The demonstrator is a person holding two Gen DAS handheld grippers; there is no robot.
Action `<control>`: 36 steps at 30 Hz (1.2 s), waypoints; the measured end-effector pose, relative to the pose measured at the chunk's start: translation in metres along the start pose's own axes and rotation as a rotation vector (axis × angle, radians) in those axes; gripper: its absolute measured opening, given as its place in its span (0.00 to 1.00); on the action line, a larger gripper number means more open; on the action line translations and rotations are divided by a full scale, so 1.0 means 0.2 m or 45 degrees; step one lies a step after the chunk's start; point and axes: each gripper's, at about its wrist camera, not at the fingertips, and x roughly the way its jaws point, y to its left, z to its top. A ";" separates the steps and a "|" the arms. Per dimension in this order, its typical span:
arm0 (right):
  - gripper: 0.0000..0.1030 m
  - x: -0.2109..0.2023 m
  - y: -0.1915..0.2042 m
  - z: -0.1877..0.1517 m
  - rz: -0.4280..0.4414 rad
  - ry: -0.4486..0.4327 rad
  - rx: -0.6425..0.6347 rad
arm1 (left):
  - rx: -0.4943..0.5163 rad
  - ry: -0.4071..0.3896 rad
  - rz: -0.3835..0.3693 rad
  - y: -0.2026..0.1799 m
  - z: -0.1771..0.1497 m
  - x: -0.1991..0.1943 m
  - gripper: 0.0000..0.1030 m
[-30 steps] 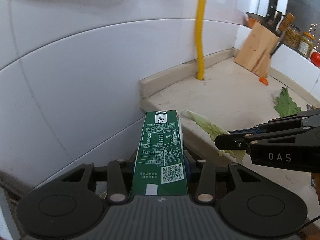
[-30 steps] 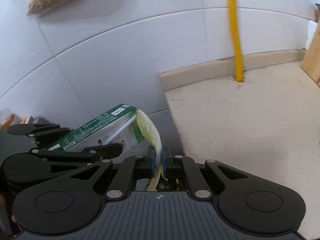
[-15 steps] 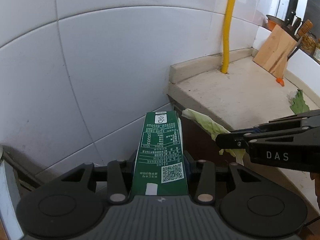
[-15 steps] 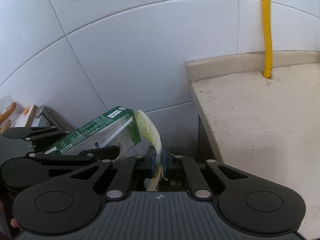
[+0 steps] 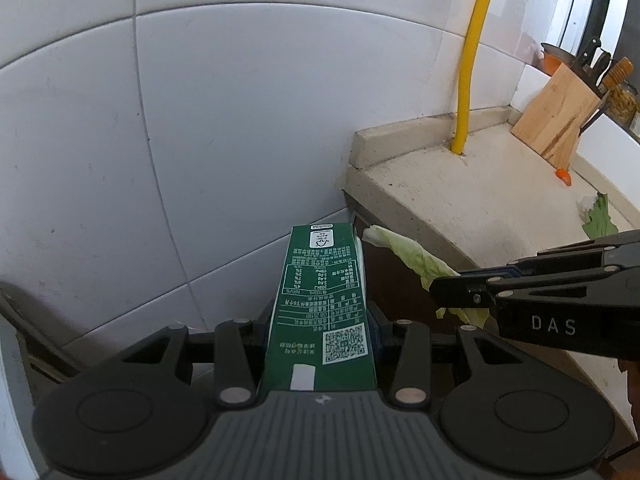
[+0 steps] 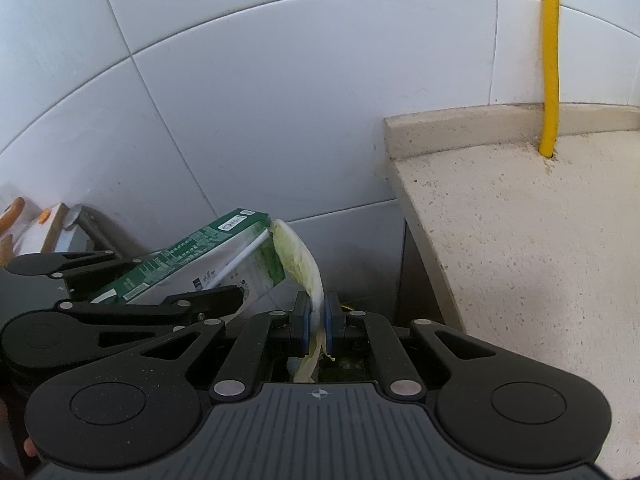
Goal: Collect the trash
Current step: 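Carry carton in left tool while right tool carries lettuce scrap to bin, then open both tools over the bin dropping carton and lettuce scrap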
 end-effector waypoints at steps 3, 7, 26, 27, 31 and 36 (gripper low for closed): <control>0.10 0.01 0.01 0.00 -0.005 0.013 -0.009 | -0.015 -0.002 0.005 0.01 -0.01 0.01 0.35; 0.10 0.03 0.03 0.01 -0.012 0.029 -0.022 | -0.036 0.004 0.001 0.04 -0.02 0.02 0.35; 0.10 0.25 0.02 0.00 -0.023 0.120 0.015 | -0.084 0.123 0.091 0.12 -0.05 0.18 0.36; 0.10 0.26 0.03 0.00 -0.022 0.126 0.013 | -0.083 0.131 0.094 0.12 -0.05 0.19 0.36; 0.12 0.30 0.03 -0.01 -0.020 0.146 0.014 | -0.073 0.164 0.108 0.12 -0.06 0.22 0.36; 0.27 0.34 0.01 -0.01 -0.014 0.163 0.030 | -0.082 0.178 0.126 0.13 -0.06 0.24 0.37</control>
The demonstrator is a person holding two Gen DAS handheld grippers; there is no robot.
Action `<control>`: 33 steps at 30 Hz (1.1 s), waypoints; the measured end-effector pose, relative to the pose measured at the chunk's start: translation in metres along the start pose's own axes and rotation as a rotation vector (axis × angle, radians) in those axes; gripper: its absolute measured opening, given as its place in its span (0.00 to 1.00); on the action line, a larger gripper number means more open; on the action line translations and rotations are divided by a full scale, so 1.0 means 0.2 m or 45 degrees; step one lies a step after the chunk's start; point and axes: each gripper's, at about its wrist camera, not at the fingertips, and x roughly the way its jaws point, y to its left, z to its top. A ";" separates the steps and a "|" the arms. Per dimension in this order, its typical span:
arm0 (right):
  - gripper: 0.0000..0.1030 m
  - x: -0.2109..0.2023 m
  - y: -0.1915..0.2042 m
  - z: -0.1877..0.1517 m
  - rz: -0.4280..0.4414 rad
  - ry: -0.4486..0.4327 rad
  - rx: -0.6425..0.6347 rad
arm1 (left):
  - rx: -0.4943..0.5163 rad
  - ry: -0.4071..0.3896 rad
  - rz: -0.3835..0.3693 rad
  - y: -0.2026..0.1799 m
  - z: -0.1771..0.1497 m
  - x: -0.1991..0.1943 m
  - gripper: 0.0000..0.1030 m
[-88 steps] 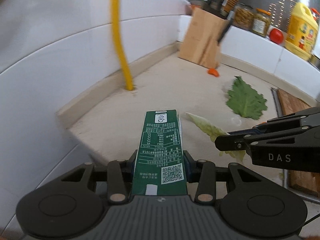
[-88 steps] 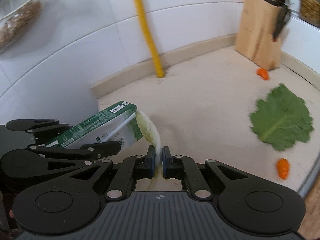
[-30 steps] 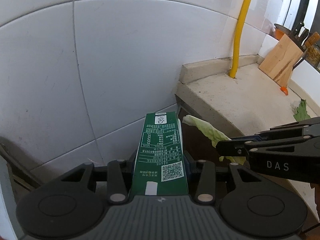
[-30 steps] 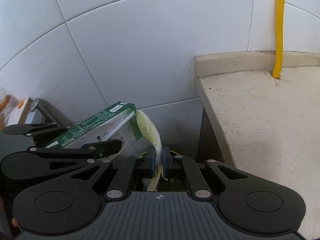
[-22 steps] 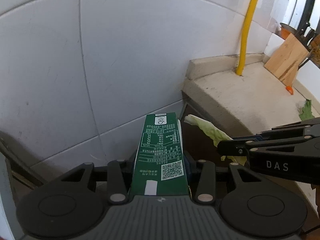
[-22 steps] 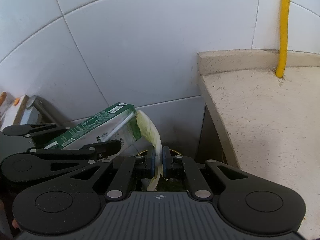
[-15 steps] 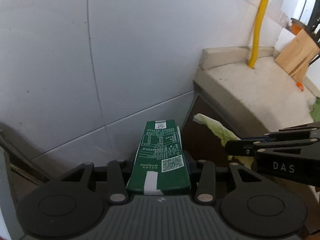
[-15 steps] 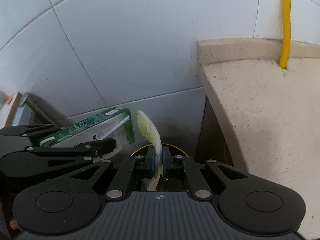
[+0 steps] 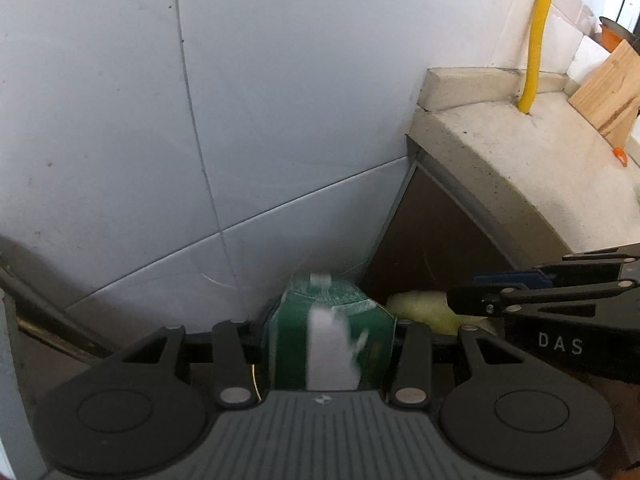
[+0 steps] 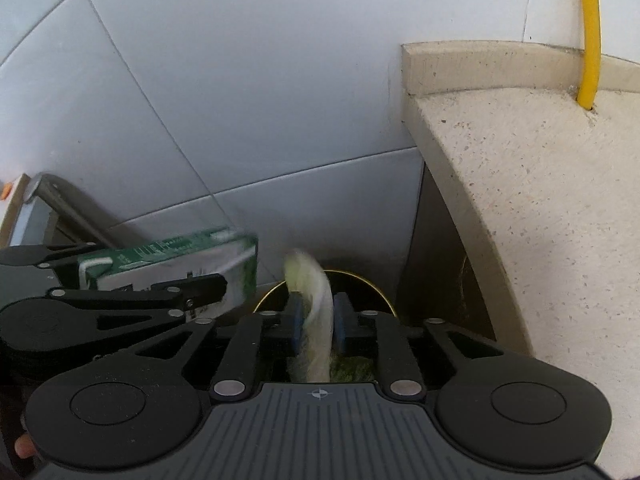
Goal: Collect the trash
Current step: 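Open both tools over the bin dropping carton and lettuce scrap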
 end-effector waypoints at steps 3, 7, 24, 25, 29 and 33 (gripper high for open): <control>0.31 0.03 0.00 0.00 0.005 0.008 0.007 | 0.003 -0.003 0.003 0.00 0.00 0.01 0.38; 0.33 0.05 -0.01 -0.01 0.004 0.015 0.024 | 0.002 0.004 0.006 0.00 0.00 0.01 0.38; 0.43 -0.13 -0.02 -0.09 -0.021 -0.052 0.057 | 0.025 -0.015 0.012 -0.01 0.00 0.00 0.38; 0.45 -0.14 -0.02 -0.10 -0.025 -0.055 0.063 | 0.026 -0.017 0.015 -0.01 0.00 -0.01 0.38; 0.46 -0.18 -0.04 -0.13 -0.036 -0.072 0.079 | 0.038 -0.023 0.016 -0.02 0.00 -0.01 0.39; 0.48 -0.21 -0.05 -0.15 -0.038 -0.099 0.102 | 0.054 -0.028 0.020 -0.03 0.00 -0.01 0.39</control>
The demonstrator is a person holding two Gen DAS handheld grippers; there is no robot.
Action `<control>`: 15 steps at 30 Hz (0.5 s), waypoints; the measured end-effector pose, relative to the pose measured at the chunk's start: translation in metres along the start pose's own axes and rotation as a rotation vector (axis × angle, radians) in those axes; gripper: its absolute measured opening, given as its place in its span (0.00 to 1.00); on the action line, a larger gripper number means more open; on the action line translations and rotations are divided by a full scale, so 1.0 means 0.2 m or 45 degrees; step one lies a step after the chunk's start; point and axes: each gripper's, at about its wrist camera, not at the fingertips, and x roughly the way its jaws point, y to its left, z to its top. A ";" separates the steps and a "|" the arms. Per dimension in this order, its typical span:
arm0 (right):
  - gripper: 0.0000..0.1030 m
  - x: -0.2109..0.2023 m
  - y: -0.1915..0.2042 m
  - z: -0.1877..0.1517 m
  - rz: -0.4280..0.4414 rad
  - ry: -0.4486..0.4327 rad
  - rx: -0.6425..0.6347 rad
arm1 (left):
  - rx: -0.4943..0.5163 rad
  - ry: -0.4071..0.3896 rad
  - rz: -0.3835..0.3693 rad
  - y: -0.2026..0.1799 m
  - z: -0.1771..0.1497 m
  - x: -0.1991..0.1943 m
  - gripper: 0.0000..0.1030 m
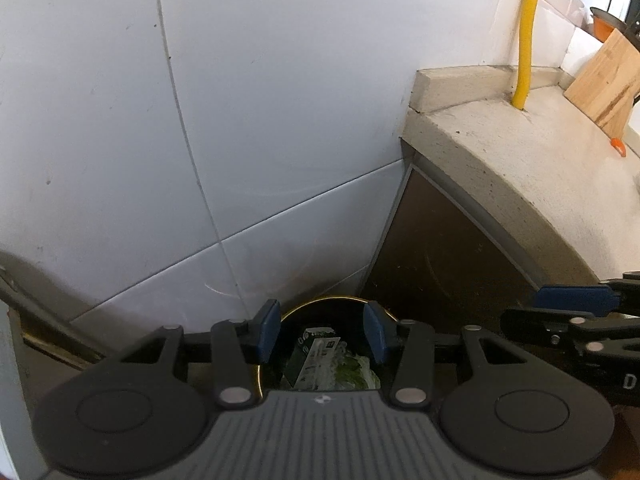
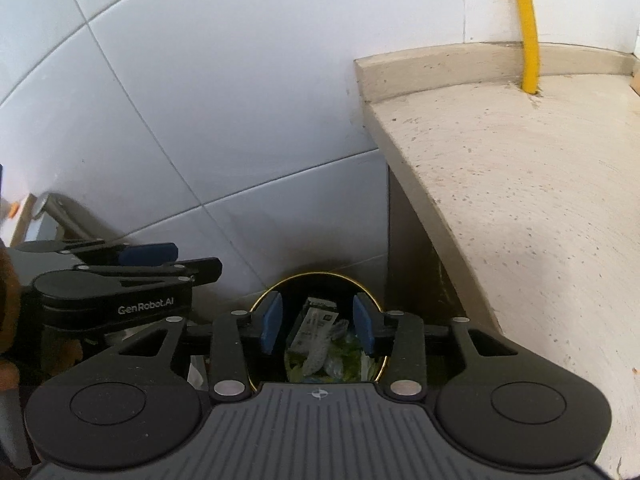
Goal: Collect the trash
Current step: 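Open both tools over the bin dropping carton and lettuce scrap, then move both open tools back over the counter toward the lettuce leaf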
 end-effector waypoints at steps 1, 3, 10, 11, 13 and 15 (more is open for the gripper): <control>0.49 -0.01 0.00 -0.01 -0.002 -0.008 0.005 | 0.000 0.000 0.000 0.00 0.00 0.00 0.39; 0.49 -0.03 0.00 -0.02 -0.003 -0.021 0.014 | 0.003 -0.004 0.002 0.00 0.00 0.00 0.39; 0.49 -0.10 -0.03 -0.02 -0.012 -0.047 0.009 | 0.032 -0.046 0.017 -0.01 -0.01 -0.03 0.39; 0.50 -0.13 -0.04 -0.02 -0.010 -0.063 0.012 | 0.041 -0.054 0.021 -0.01 -0.02 -0.04 0.39; 0.52 -0.18 -0.08 -0.01 -0.007 -0.098 0.017 | 0.054 -0.077 0.020 -0.02 -0.03 -0.05 0.39; 0.53 -0.24 -0.12 -0.01 -0.013 -0.133 0.029 | 0.065 -0.099 0.000 -0.02 -0.03 -0.07 0.39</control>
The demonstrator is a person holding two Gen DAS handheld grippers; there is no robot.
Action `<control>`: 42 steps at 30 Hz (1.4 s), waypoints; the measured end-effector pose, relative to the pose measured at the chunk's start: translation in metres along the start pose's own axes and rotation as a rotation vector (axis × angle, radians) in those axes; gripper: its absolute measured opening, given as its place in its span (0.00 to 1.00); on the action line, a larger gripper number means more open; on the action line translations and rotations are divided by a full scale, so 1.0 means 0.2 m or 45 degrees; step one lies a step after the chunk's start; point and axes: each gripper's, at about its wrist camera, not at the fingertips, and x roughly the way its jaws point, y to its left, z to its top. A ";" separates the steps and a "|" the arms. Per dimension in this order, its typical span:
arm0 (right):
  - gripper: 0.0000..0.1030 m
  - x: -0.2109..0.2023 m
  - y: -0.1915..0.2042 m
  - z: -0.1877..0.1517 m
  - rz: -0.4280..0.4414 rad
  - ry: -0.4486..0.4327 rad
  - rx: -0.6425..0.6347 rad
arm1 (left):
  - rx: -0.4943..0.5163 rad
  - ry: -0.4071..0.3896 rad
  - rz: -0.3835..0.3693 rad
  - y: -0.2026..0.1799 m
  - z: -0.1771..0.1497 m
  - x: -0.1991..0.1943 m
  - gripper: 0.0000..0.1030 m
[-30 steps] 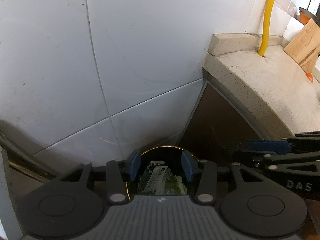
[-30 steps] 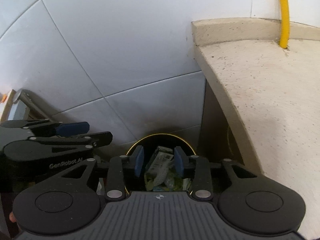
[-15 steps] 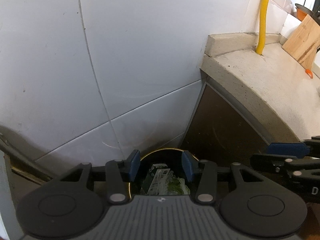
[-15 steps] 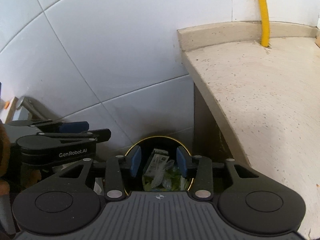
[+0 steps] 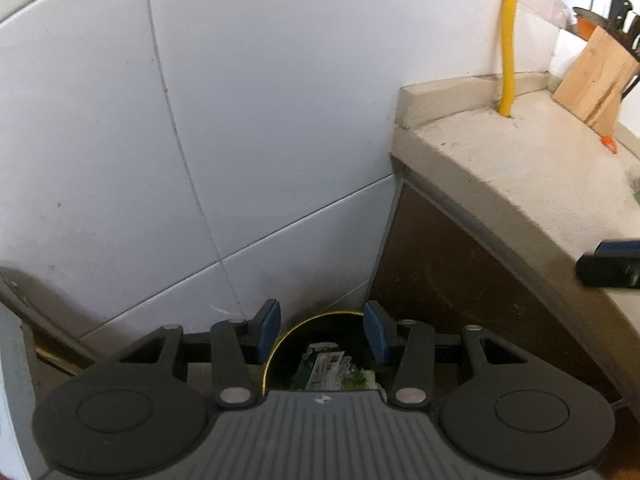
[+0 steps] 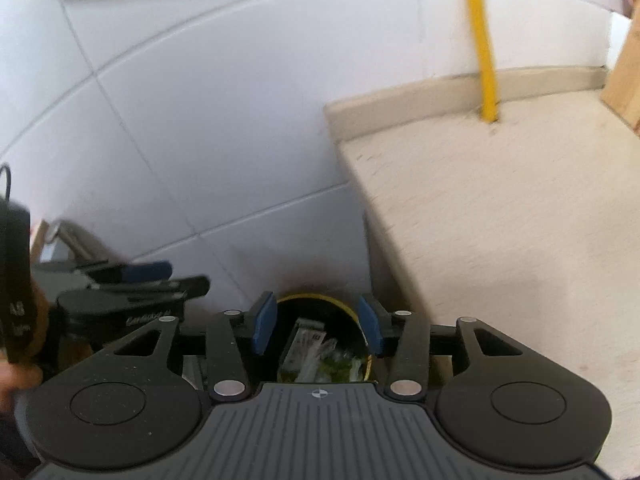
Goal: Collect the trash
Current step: 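Move both open tools back over the counter toward the lettuce leaf, then close right tool on lettuce leaf while left tool closes on plastic bag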
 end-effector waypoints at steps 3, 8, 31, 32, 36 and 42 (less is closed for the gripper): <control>0.55 -0.09 -0.09 0.01 -0.022 -0.051 0.018 | 0.014 -0.046 -0.053 -0.03 0.01 -0.04 0.39; 0.58 -0.23 -0.28 -0.01 -0.104 -0.109 0.049 | 0.065 -0.079 -0.147 -0.21 0.07 -0.12 0.39; 0.82 -0.34 -1.57 -0.01 -0.711 -0.178 0.496 | 0.355 -0.058 -0.547 -1.18 0.42 -0.05 0.44; 0.82 -0.31 -1.60 -0.01 -0.707 -0.158 0.506 | 0.352 -0.051 -0.544 -1.19 0.42 -0.04 0.44; 0.63 -0.23 -1.62 -0.04 -0.714 -0.125 0.480 | 0.347 -0.033 -0.543 -1.20 0.43 -0.01 0.44; 0.07 -0.42 -1.60 -0.11 -0.514 -0.153 0.564 | 0.398 -0.013 -0.571 -1.25 0.44 0.00 0.44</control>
